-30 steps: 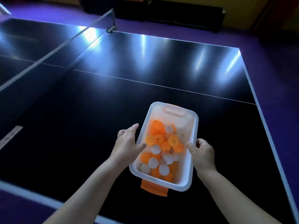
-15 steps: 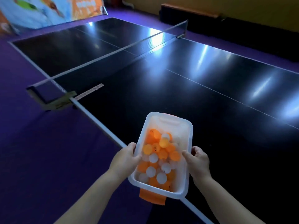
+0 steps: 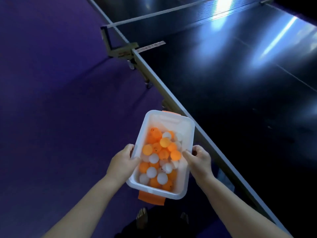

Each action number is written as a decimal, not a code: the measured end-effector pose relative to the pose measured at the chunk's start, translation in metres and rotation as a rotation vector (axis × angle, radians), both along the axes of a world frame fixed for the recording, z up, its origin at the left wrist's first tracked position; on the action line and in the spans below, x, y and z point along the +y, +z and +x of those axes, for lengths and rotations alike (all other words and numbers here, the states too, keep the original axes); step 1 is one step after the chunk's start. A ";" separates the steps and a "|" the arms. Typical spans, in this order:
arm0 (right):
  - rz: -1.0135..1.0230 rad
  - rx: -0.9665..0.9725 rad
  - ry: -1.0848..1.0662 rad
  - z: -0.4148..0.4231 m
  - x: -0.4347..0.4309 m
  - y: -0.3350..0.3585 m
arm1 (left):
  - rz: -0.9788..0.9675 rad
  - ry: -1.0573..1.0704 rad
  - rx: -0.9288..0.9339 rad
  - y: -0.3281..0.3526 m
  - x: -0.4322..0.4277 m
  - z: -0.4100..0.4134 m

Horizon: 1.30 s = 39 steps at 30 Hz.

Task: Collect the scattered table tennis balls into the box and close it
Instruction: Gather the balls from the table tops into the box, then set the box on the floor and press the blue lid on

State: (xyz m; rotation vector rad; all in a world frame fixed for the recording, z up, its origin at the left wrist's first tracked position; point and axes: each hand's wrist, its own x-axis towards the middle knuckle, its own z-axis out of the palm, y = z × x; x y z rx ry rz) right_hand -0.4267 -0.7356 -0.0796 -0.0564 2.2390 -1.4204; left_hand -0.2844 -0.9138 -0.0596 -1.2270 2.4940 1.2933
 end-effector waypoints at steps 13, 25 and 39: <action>0.195 -0.184 0.270 -0.004 0.049 -0.123 | 0.095 0.167 -0.183 -0.131 0.056 0.019; 0.401 -0.264 0.215 -0.005 0.087 -0.419 | 0.160 0.191 -0.235 -0.434 0.080 -0.015; 0.361 -0.026 -0.166 -0.040 0.151 -0.654 | 0.181 0.081 -0.001 -0.700 0.147 -0.090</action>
